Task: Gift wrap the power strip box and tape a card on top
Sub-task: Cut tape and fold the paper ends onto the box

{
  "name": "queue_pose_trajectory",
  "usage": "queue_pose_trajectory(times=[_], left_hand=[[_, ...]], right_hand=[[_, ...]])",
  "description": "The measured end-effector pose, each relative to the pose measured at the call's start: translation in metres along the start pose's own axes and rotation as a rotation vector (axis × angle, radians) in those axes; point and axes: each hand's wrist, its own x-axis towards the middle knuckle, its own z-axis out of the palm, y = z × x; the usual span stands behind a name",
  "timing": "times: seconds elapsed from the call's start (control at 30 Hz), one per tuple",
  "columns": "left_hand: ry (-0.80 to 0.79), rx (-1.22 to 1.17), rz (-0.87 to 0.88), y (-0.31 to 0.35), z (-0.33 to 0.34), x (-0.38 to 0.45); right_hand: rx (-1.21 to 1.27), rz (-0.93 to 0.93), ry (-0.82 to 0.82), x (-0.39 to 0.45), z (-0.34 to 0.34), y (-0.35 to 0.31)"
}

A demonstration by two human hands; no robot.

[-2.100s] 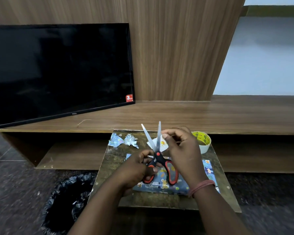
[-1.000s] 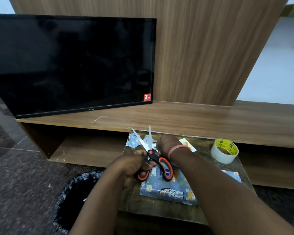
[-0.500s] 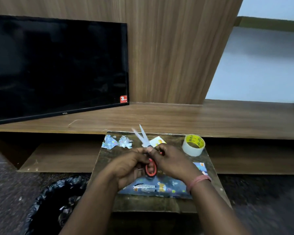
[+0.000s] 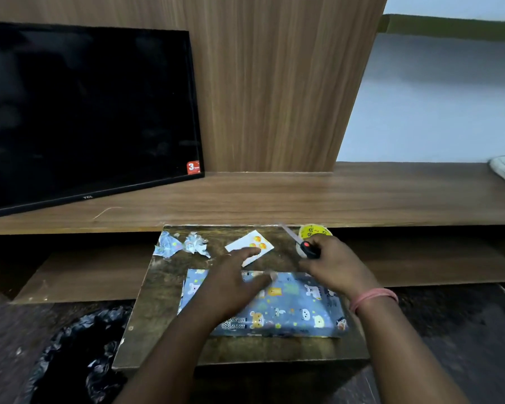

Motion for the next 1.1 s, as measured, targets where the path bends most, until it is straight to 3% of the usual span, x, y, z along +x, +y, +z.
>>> queue_pose_trajectory(times=[0.1, 0.2, 0.73, 0.9, 1.1], left_hand=[[-0.205, 0.584, 0.038, -0.014, 0.001, -0.006], [-0.251, 0.725, 0.062, -0.025, -0.001, -0.008], [-0.237, 0.74, 0.136, -0.037, -0.002, -0.013], [-0.264, 0.709, 0.02, -0.042, -0.02, -0.019], [-0.247, 0.659, 0.006, -0.06, -0.036, -0.033]], right_hand=[[-0.164, 0.048, -0.001, 0.012, -0.015, 0.022], [-0.177, 0.074, -0.046, 0.016, -0.021, 0.039], [0.008, 0.122, -0.011, 0.041, 0.019, 0.066], [0.069, 0.127, 0.063, 0.041, 0.026, 0.061], [0.081, 0.167, 0.121, 0.036, 0.031, 0.056]])
